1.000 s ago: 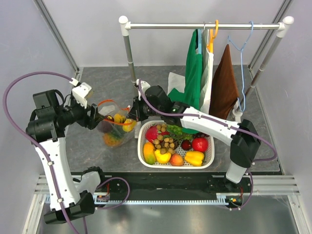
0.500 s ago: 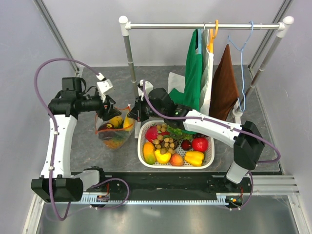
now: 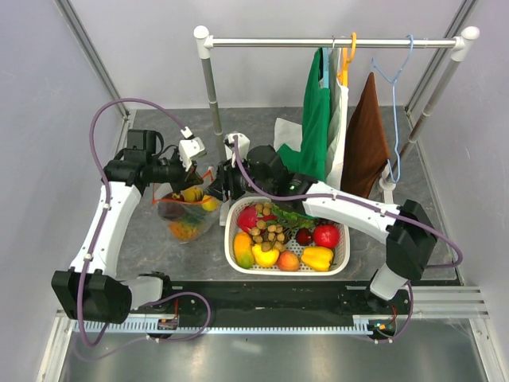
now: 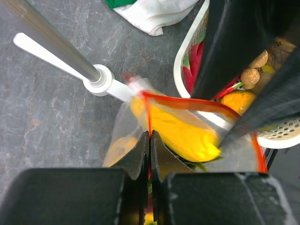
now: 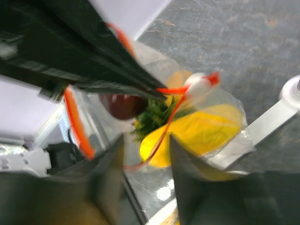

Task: Place the food in the zip-top bag and seal the zipper
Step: Zip the zipper food storage bag at the center of the board.

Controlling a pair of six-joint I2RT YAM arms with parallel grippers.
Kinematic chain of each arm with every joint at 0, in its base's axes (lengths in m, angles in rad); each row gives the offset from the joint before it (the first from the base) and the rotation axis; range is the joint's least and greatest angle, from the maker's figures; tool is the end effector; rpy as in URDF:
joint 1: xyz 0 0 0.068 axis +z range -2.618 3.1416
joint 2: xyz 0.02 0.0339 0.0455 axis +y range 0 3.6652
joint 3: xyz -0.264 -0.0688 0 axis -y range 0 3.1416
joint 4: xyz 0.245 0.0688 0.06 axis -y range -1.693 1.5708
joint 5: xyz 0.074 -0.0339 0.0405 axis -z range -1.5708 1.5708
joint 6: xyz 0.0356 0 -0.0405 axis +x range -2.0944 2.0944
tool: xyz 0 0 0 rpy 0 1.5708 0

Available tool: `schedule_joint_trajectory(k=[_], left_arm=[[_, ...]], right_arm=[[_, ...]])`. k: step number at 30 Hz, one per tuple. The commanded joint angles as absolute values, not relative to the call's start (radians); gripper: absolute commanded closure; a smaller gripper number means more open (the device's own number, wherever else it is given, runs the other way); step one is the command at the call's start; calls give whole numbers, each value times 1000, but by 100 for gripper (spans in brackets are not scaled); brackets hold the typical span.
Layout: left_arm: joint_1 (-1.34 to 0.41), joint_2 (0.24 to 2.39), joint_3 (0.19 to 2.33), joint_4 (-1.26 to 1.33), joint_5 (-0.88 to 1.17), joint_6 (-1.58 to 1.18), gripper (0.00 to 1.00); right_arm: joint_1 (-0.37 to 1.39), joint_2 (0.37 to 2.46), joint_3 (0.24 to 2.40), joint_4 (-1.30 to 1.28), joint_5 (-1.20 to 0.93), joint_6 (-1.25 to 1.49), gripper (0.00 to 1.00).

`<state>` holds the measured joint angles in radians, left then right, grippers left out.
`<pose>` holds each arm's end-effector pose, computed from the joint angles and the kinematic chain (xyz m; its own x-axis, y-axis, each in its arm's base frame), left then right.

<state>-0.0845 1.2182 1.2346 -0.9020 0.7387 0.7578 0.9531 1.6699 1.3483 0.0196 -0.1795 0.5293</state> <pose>0.2334 -0.0438 0.3476 -0.2257 0.5291 -0.8180 0.8840 0.4641 0.0563 0.2274 0.3311 0.3233 -0.6035 0.0083 -0.7973 -0.6906 0.4944 0.5279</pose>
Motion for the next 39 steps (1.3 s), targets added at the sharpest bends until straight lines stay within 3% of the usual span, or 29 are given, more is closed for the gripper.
schedule_joint_trajectory(k=[1, 2, 3, 5, 9, 20, 39], left_arm=[[-83, 1209, 1210, -838, 784, 798, 98], [-78, 1210, 1204, -835, 801, 813, 98], [-71, 1212, 1203, -831, 824, 840, 98], [-60, 1216, 1206, -833, 848, 877, 98], [-38, 1226, 1227, -868, 935, 962, 98], [-35, 1192, 1235, -966, 1156, 1129, 98], [-46, 1169, 1223, -1048, 1206, 1198, 98]], right_arm=[[962, 1580, 1318, 92, -268, 320, 38], [959, 1566, 1313, 86, -273, 275, 24], [959, 1537, 1307, 68, -278, 217, 19], [950, 1499, 1275, 54, -305, 63, 14], [898, 1402, 1204, 18, -359, -119, 13], [811, 1433, 1097, 179, -521, -301, 27], [844, 1517, 1112, 245, -630, -301, 43]])
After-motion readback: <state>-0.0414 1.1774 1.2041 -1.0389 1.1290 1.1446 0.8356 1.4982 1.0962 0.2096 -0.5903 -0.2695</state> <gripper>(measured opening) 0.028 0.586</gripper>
